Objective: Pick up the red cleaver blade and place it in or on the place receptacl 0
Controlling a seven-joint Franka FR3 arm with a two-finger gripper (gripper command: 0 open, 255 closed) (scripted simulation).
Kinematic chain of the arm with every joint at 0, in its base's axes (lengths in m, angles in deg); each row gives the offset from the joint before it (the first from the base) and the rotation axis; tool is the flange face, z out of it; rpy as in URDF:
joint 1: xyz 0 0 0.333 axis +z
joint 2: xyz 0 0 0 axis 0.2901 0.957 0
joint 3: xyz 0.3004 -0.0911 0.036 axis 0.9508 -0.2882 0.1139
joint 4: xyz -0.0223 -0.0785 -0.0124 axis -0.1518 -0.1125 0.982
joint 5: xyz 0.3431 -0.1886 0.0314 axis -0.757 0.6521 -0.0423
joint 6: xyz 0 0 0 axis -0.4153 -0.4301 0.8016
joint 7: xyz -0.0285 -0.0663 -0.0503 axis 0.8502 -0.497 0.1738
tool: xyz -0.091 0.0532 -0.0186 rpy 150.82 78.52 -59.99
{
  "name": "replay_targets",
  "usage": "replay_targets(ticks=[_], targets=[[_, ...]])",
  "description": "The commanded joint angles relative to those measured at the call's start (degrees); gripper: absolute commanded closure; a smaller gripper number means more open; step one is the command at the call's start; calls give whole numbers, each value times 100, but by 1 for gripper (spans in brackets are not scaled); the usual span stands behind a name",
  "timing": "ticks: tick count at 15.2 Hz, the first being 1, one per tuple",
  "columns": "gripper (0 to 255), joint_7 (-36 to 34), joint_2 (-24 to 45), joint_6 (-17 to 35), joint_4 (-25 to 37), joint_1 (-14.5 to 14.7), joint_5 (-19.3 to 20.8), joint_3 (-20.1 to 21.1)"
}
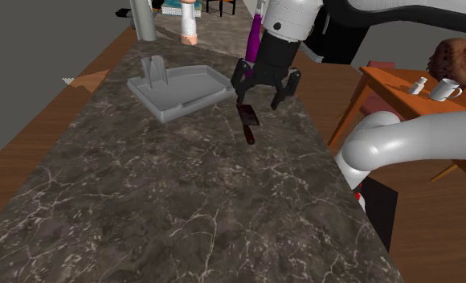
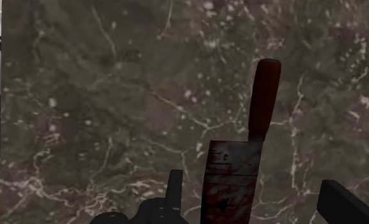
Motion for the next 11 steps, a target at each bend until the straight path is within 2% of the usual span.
replay_targets(ticks=[1,6,11], targets=[[0,-28,-101,191,-225,12,-90,41],[0,11,-103,589,-606,50,-248,238],[0,11,-103,589,-606,50,-248,239]])
